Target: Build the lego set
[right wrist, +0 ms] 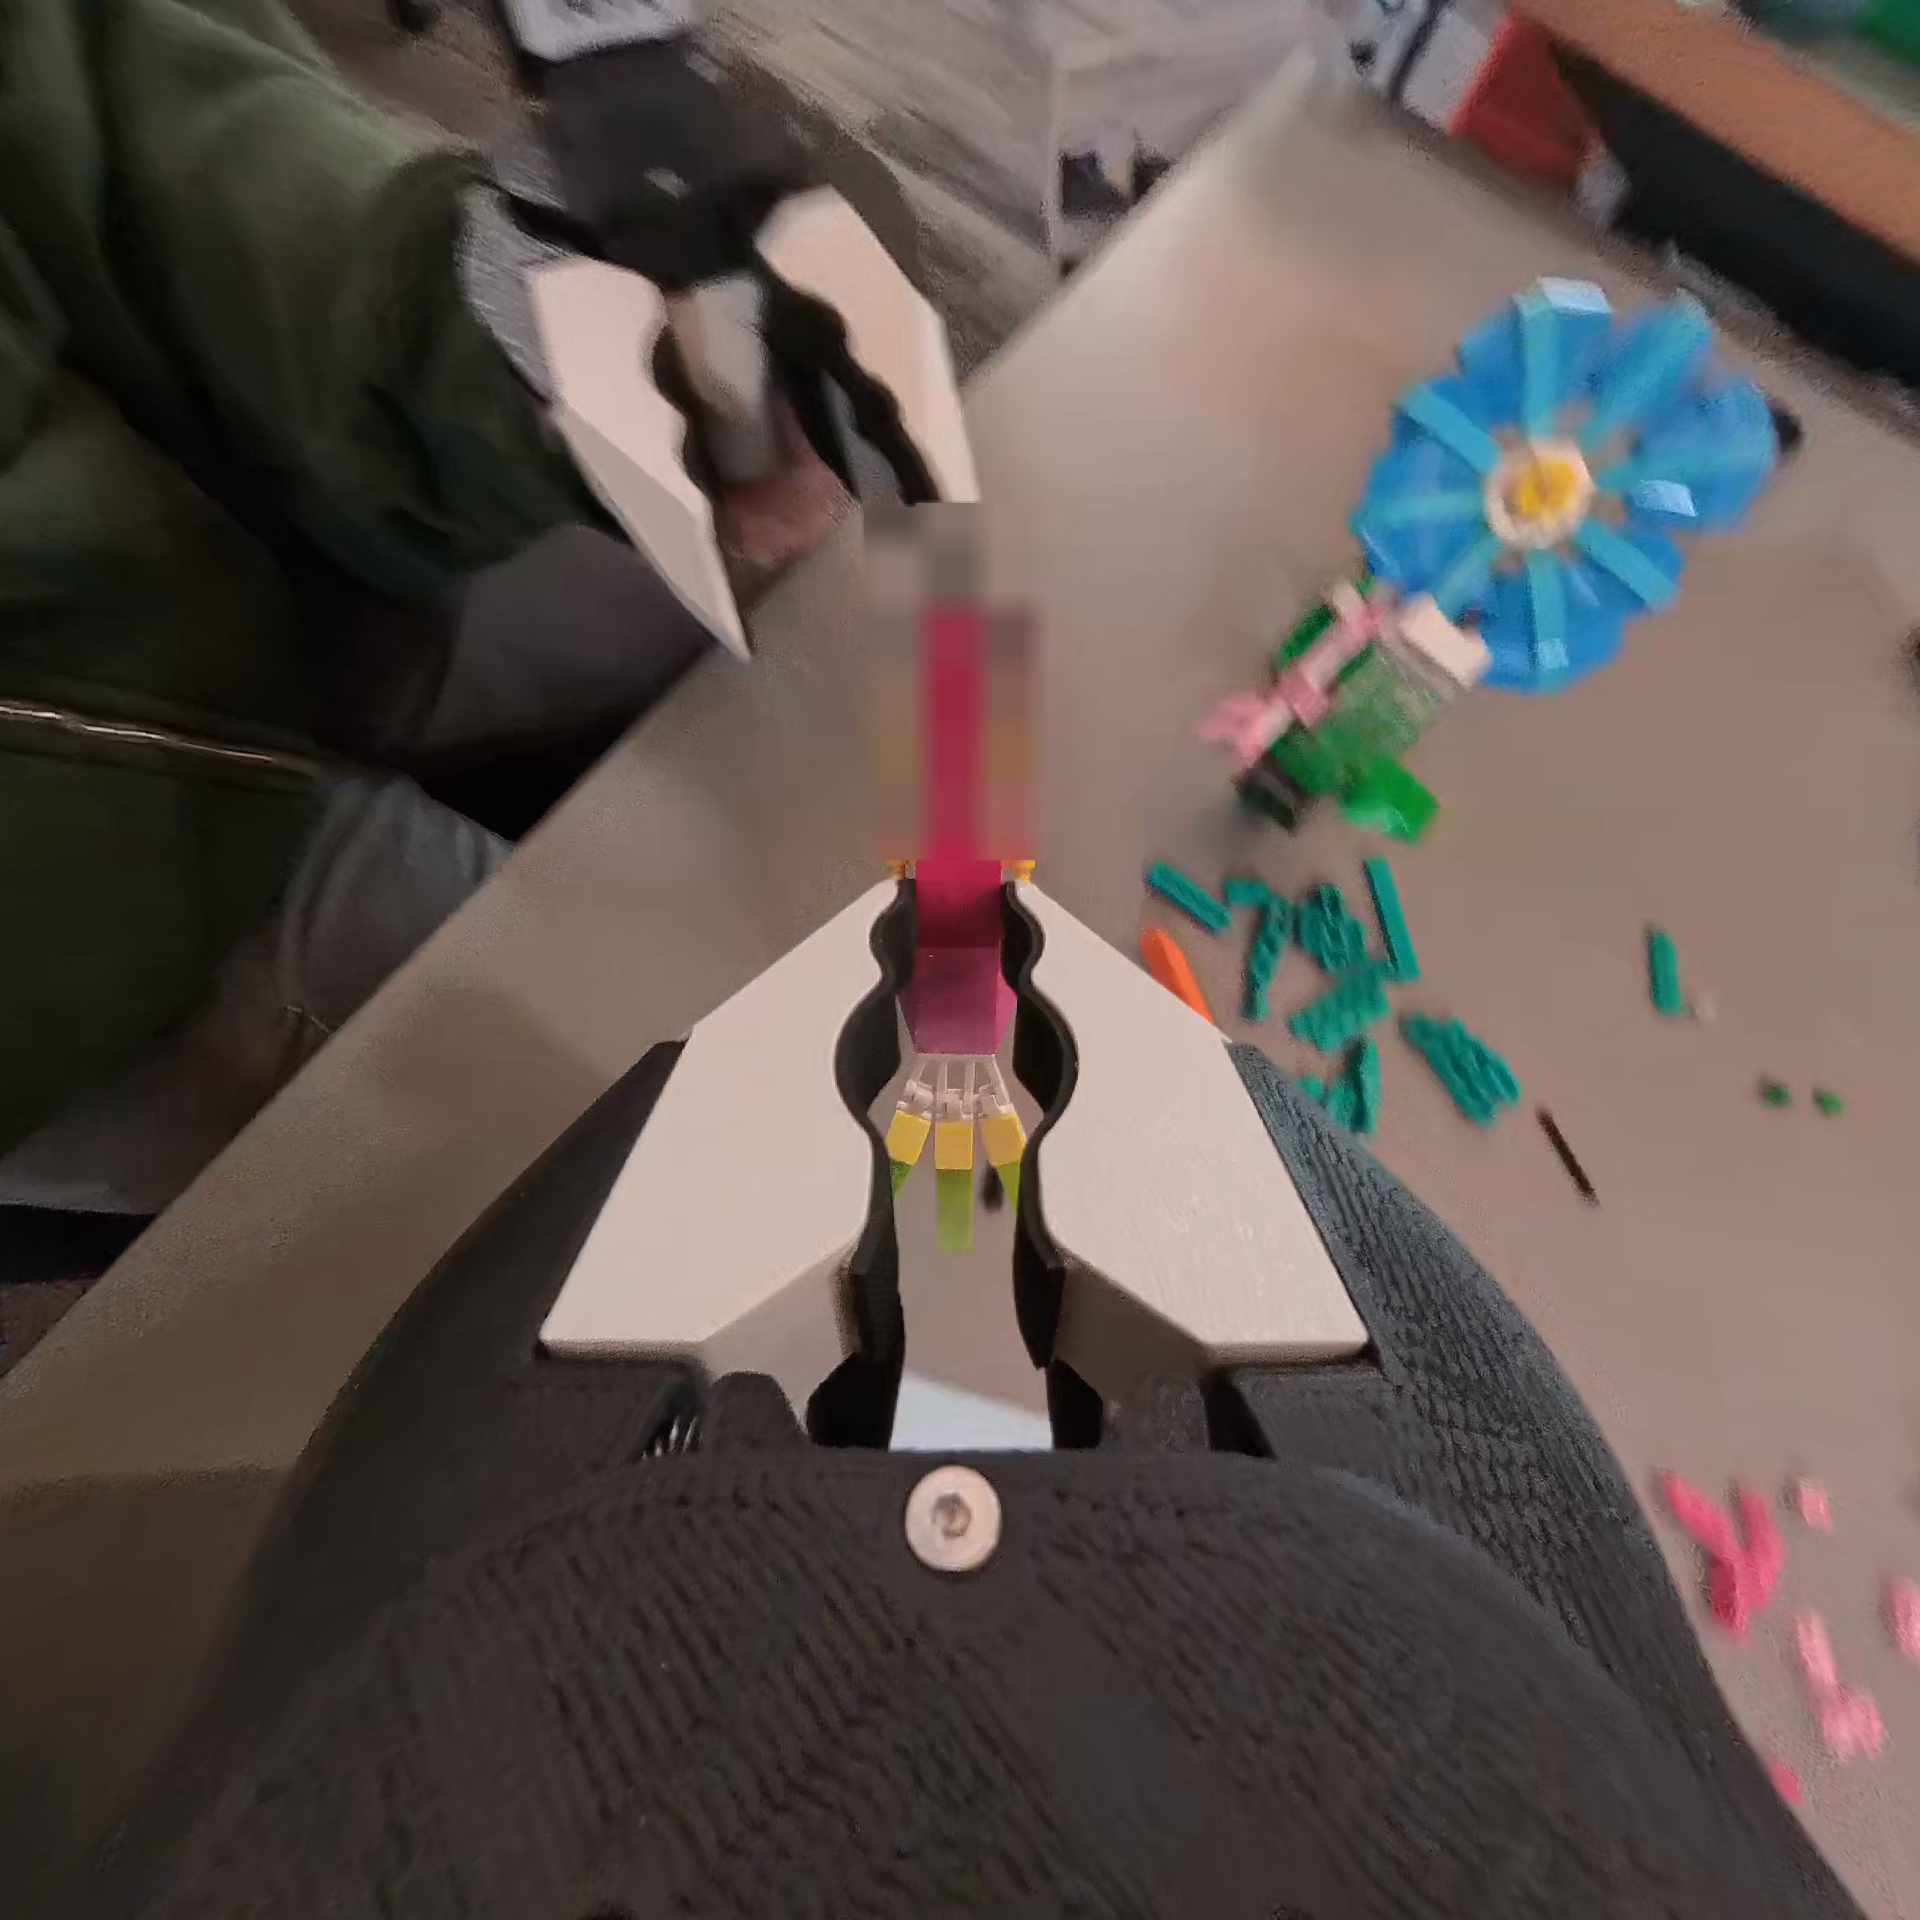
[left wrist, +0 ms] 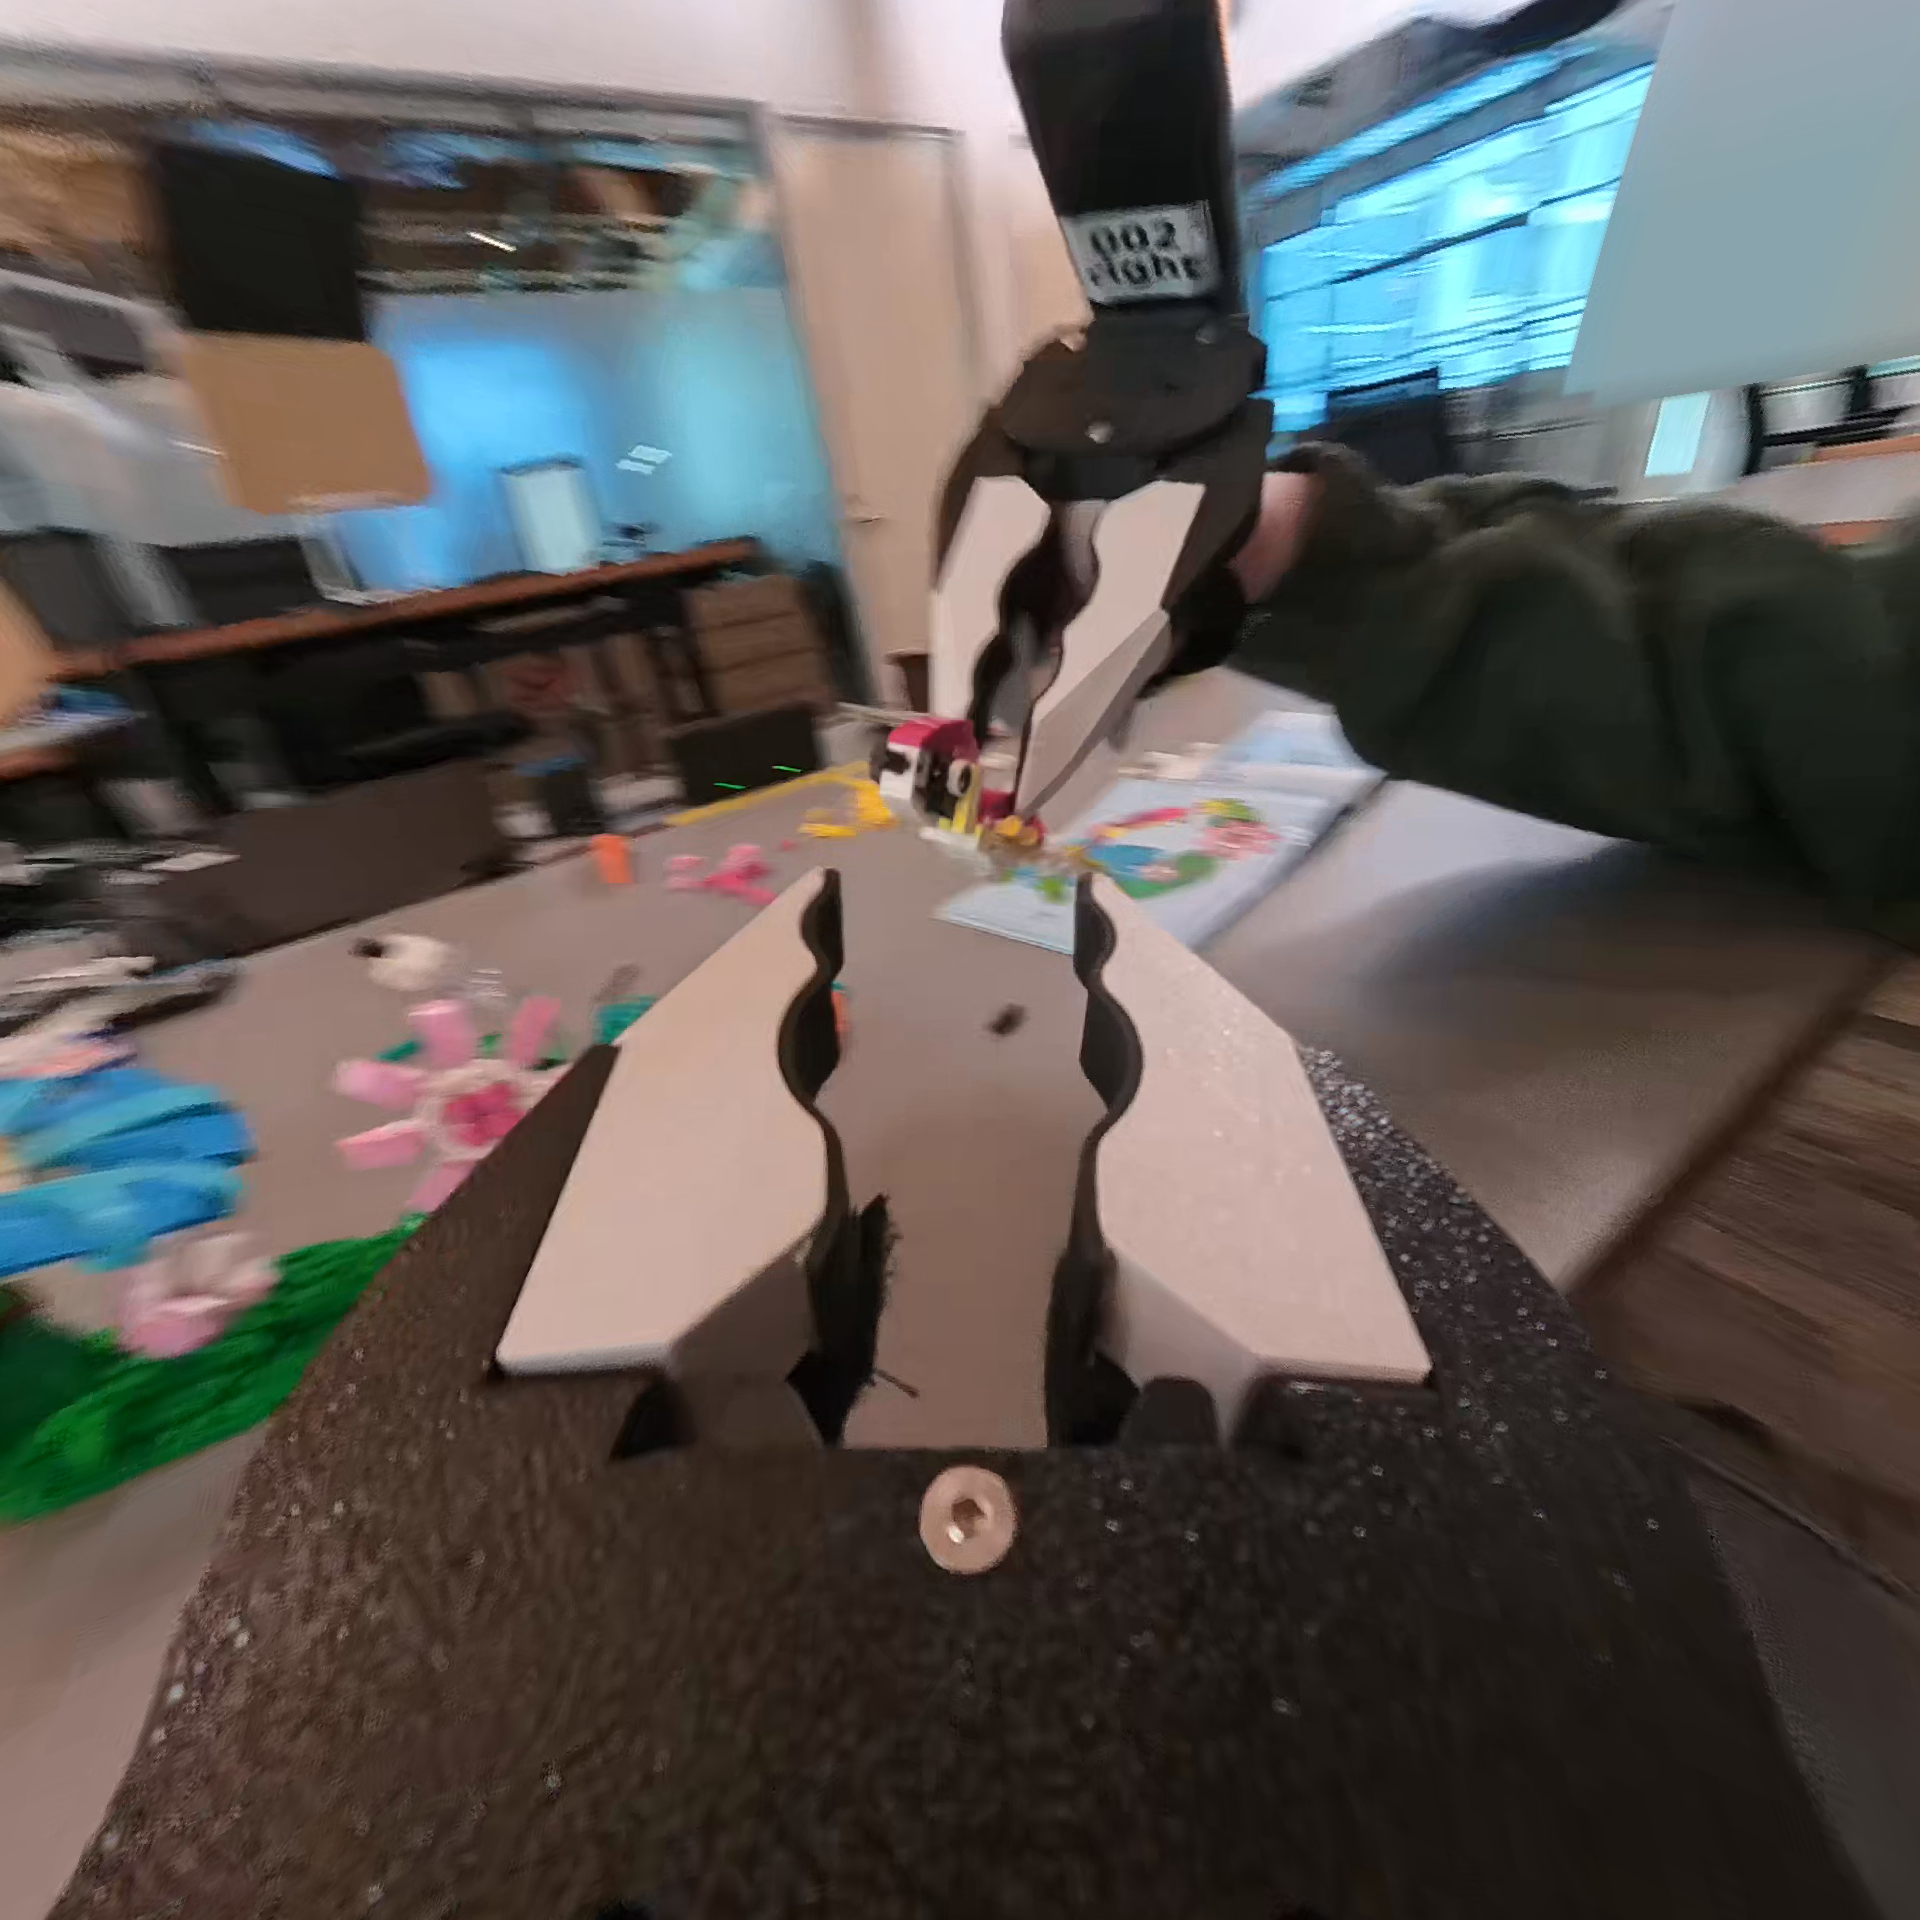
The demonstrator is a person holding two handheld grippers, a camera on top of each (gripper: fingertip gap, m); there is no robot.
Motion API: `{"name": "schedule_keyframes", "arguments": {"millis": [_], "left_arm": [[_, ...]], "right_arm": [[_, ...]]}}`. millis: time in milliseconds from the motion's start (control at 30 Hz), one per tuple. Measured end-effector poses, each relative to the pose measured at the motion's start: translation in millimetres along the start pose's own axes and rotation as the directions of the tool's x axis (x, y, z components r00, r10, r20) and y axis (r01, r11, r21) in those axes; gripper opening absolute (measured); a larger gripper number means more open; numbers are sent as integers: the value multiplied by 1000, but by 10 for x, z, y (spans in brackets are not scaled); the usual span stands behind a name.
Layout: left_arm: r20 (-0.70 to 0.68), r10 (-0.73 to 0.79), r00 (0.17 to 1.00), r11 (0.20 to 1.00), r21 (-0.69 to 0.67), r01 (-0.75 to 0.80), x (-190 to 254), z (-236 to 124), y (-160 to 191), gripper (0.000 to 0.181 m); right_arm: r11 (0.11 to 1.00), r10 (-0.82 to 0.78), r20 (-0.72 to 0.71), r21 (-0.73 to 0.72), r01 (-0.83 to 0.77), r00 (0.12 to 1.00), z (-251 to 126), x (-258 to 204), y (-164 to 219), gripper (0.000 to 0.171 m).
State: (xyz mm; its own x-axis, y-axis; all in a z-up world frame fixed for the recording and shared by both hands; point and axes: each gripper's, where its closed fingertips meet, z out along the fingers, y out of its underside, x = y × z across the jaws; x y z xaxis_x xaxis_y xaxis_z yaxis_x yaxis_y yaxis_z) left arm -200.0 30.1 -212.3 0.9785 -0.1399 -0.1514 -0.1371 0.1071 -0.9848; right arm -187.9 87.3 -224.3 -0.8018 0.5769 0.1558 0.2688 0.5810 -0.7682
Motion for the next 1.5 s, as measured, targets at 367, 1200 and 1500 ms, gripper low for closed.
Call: {"name": "schedule_keyframes", "arguments": {"millis": [367,1200,1500], "left_arm": [[153,224,962,974,-68,-216,-164,461,165,39],[70,86,994,989,117,-94,-84,694,-16,13],[31,79,996,987,140,-83,-24,685,-46,0]], "right_arm": [[837,500,-178,-154,-526,848,-743,603,1026,14],[774,299,-239,-506,-381,924,-181,1402,1420,14],[759,328,-199,-526,-383,924,-16,1389,1453,14]]}}
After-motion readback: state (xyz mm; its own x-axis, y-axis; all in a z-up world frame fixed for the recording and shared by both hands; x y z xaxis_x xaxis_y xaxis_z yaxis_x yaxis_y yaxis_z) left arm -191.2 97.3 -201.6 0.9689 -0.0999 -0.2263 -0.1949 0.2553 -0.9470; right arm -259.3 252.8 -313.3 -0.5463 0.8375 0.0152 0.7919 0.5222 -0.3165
